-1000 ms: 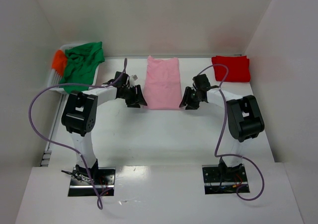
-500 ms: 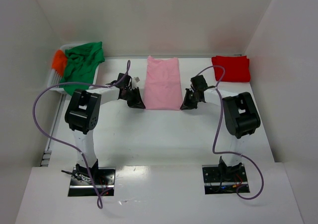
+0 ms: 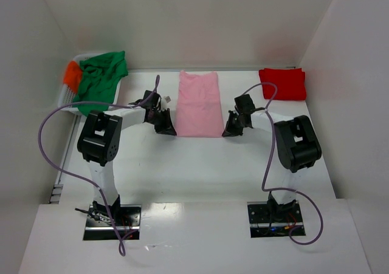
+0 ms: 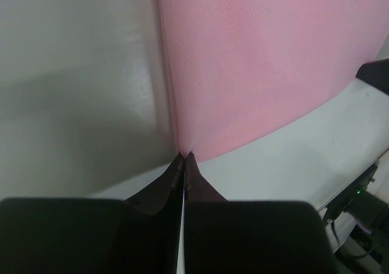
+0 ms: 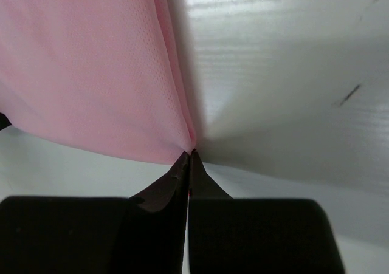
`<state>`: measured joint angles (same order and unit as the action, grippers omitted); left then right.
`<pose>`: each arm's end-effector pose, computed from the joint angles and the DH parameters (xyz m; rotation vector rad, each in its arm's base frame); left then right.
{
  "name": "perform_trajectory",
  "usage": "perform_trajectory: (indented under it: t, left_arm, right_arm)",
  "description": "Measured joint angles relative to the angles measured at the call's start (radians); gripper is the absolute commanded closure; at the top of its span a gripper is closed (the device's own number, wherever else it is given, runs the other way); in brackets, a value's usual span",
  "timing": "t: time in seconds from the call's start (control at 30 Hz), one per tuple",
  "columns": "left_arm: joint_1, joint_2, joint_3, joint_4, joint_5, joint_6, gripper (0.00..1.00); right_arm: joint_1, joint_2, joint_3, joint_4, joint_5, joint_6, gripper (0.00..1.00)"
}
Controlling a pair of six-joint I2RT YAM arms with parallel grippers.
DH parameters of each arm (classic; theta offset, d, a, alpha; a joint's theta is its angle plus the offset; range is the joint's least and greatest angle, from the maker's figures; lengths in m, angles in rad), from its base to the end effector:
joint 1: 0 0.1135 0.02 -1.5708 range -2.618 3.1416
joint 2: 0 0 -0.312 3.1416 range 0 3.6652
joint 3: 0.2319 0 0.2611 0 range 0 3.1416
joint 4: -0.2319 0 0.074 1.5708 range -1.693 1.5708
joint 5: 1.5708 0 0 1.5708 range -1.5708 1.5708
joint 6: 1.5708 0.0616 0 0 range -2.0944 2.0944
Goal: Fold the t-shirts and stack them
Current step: Grab one side of the 2/3 rectangular tshirt with both arms, then fold the long partially folded tshirt into a neat square
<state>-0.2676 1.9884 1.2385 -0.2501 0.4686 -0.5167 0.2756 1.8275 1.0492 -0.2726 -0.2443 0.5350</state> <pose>0.4199 -0.1440 0.1609 -0.1453 2.6574 -0.8833 0.3700 0.1201 0.1635 0.2617 2.6874 0.5875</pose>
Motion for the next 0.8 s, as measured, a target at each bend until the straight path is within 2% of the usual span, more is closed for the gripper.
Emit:
perform_trajectory:
  t: [0.2,0.6,0.7,0.8]
  left_arm:
    - [-0.006,-0.086,-0.042,-0.097,-0.003,0.047,1.0]
    - [-0.038,-0.343,-0.113,-0.287,-0.031,0.076,1.0]
    - [-0.042,-0.422,-0.079,-0.351,-0.043,0.073,1.0]
    - [-0.042,-0.454,0.016,-0.401,-0.062,0.069,1.0]
  right_arm:
    - [0.01,-0.09,-0.068,-0.037,0.002,0.007,1.0]
    - [0.019,-0.392,-0.146,-0.14,-0.023,0.066,1.0]
    - [0.019,-0.457,-0.127,-0.181,-0.026,0.085,1.0]
    - [0.019,-0.48,-0.063,-0.213,-0.023,0.093,1.0]
